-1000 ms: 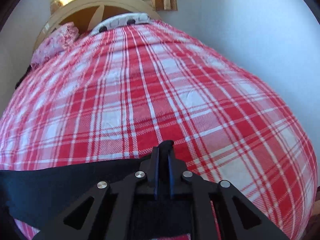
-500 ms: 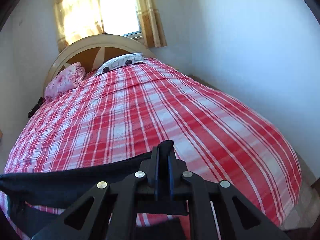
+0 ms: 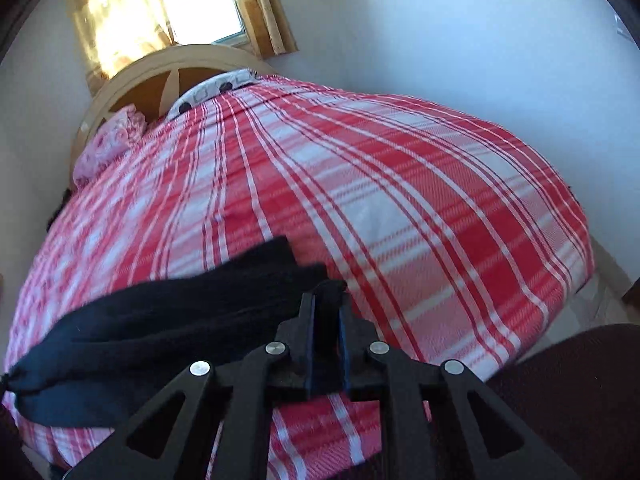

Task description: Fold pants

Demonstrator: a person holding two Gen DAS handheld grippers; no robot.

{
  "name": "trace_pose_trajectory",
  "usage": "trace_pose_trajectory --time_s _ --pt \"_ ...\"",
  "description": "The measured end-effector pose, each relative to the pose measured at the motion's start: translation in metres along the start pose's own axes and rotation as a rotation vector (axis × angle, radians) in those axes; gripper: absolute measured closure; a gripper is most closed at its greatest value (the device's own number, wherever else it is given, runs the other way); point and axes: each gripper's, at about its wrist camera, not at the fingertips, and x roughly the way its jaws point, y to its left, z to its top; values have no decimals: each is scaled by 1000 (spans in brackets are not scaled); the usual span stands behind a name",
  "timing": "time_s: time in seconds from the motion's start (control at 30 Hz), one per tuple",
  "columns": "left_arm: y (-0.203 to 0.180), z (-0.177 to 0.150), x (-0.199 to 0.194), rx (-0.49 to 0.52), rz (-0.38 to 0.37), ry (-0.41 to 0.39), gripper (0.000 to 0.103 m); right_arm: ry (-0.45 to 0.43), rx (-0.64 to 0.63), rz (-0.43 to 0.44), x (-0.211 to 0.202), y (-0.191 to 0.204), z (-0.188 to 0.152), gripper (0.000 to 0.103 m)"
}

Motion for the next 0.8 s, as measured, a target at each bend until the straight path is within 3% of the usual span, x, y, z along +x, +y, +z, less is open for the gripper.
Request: trace_pose_trajectory --time_s 0.03,0.07,0.1,0.17,0.27,0.43,0.5,0.67,0.8 --pt "-3 -1 -2 17 3 -1 83 5 -1 -9 -1 0 -3 89" --pt "-3 -2 -4 22 2 -5 80 9 10 -27 -4 -3 -6 75" --pt "-4 -2 -7 30 4 -10 76 7 23 -42 -7 -6 -8 55" --pt "-6 -6 -14 48 11 -11 71 -14 39 -105 -17 -12 -12 36" --pt "-7 -12 -20 64 28 2 59 -64 69 -194 -38 -17 -16 36" --pt "-10 -24 -28 64 55 13 53 -193 78 -222 -75 17 -21 36" --pt "-11 -26 -34 51 72 2 42 -209 36 -115 -81 57 -24 36" --pt "-9 -33 -50 14 98 -23 38 -117 -267 162 -57 198 -50 36" --pt "-5 -34 -55 -15 122 -36 38 -24 -425 379 -34 289 -84 36"
